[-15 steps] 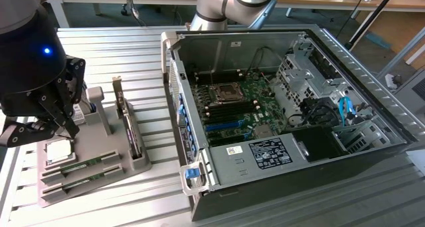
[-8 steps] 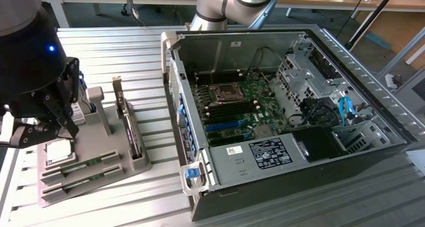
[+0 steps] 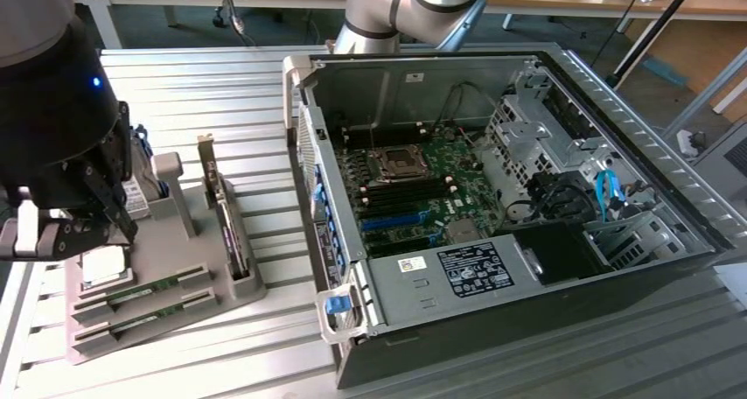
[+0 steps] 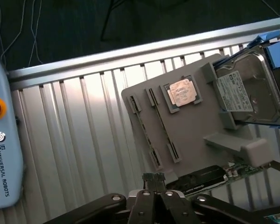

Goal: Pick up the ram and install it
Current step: 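Pick up the ram and move it above insertion slot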

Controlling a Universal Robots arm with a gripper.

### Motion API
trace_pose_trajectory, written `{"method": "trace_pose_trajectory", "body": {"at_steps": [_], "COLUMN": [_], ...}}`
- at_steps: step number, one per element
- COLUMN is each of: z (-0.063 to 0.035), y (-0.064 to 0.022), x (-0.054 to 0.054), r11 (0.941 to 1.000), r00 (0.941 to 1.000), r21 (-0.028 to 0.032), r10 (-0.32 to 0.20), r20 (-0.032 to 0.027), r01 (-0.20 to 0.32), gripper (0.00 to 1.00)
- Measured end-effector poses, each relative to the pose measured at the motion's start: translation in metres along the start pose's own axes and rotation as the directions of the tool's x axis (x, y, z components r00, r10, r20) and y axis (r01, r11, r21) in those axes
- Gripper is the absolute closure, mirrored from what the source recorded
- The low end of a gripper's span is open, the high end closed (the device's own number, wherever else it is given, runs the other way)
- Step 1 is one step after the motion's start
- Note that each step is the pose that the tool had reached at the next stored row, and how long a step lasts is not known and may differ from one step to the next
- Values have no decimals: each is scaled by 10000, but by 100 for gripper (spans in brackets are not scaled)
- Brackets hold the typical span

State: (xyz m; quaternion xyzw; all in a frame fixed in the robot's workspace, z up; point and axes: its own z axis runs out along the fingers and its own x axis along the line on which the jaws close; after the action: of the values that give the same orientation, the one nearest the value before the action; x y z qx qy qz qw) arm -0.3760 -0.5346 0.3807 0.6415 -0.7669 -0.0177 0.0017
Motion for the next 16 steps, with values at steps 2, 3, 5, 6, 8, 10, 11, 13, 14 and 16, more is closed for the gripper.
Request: {"method": "trace_pose_trajectory", "body": {"at_steps": [2,3,5,6,8,10,11,13,14,16], "z": [2,3,5,7,8,8,12,37,54,92], "y": [1,0,1,0,1,1,0,-1,-1,-1], "x": [0,0,0,0,0,0,0,0,1,3], "r11": [9996,9991,9967,9941,9914,9913,9913,9912,9909,9903], "r00": [9996,9991,9967,9941,9914,9913,9913,9911,9909,9903], "r21": [-6,-8,-14,-21,-25,-25,-23,-33,-40,-62], "r10": [-294,-435,-816,-1083,-1309,-1314,-1316,-1327,-1344,-1388], "r20": [-16,-24,-47,-63,-78,-85,-88,-97,-97,-99], "r01": [294,435,816,1083,1309,1314,1315,1327,1344,1387], "gripper": [89,89,89,89,89,89,89,89,89,89]}}
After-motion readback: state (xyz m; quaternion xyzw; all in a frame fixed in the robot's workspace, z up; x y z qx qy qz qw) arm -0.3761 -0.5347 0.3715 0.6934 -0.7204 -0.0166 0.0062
